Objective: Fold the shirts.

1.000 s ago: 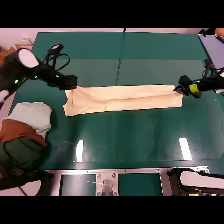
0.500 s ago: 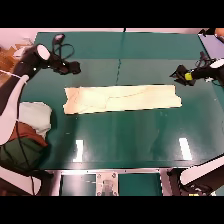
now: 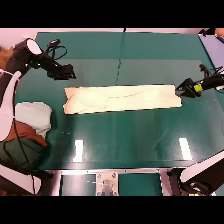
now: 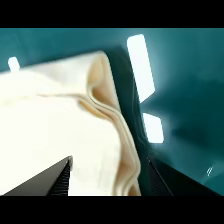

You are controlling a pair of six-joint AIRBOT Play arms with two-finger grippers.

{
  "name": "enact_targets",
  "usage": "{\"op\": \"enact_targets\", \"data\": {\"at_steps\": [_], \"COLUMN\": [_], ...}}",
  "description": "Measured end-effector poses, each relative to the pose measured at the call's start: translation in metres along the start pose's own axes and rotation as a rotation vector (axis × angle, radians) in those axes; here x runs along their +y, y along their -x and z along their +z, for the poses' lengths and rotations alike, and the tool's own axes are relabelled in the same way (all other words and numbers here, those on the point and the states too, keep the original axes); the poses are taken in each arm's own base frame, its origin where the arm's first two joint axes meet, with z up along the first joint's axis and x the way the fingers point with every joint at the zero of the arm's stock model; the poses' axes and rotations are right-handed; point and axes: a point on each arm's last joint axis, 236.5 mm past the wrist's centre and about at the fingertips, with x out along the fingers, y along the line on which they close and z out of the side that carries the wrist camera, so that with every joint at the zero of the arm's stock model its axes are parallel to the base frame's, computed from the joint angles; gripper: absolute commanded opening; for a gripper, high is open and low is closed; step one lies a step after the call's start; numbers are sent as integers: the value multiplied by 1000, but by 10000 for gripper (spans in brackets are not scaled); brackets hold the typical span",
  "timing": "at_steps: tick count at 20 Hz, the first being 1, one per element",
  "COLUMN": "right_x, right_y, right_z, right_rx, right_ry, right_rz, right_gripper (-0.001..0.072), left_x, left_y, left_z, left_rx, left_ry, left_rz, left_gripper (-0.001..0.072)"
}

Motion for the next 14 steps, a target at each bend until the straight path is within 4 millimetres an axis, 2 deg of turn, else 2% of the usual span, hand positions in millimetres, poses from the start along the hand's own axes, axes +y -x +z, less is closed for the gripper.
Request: {"op": "enact_targets", "data": {"at_steps": [1, 2, 3, 6, 7, 11, 14], "right_x": [-1, -1, -1, -5, -4, 7, 17], "right_y": [-7, -13, -18, -33, -37, -39, -26], "right_z": [-5, -7, -9, -10, -9, -4, -4], "right_rx": [28, 46, 61, 75, 73, 61, 75], "right_ry": [-8, -9, -11, -7, 0, 27, 76], "right_rz": [26, 46, 62, 92, 103, 166, 173], "right_gripper": [541, 534, 462, 157, 6, 8, 8], "left_x": [0, -2, -4, -14, -21, -64, -116], "left_y": [0, 1, 1, 0, -2, -13, -35], "left_z": [-3, -4, -6, -8, -8, 0, 10], "left_rx": [12, 18, 24, 33, 34, -15, -87], "left_ry": [3, 5, 7, -1, -11, -68, -123], "left_rz": [-5, -12, -20, -47, -60, -114, -172], "left_gripper": [481, 234, 29, 27, 26, 26, 26]}}
